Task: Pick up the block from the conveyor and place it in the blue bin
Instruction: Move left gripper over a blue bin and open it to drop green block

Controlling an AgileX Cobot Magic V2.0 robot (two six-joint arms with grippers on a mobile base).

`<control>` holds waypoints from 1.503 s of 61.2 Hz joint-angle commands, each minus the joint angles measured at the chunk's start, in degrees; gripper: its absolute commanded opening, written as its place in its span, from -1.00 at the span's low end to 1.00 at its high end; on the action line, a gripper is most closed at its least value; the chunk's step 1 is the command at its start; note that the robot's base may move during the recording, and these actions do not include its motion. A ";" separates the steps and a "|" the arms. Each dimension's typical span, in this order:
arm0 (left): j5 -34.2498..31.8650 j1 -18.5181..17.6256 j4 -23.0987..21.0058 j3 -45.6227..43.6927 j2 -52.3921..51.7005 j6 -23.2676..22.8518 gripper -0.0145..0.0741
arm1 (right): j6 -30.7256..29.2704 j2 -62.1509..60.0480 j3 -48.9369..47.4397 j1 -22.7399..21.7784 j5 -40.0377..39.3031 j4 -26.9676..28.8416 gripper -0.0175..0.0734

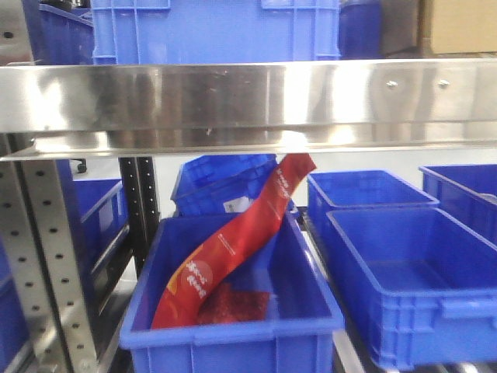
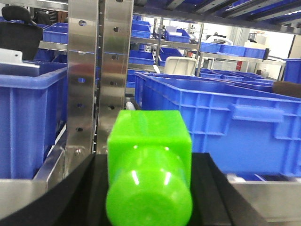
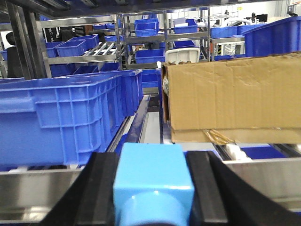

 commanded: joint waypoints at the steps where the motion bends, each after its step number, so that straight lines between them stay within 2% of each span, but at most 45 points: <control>1: -0.95 -0.26 0.12 -0.09 -0.28 0.09 -0.92 | -0.13 -0.20 0.16 0.07 -1.73 -0.32 -0.97; 92: -0.95 -0.26 0.12 -0.09 -0.28 0.09 -0.92 | -0.13 -0.20 0.16 0.07 -1.73 -0.32 -0.97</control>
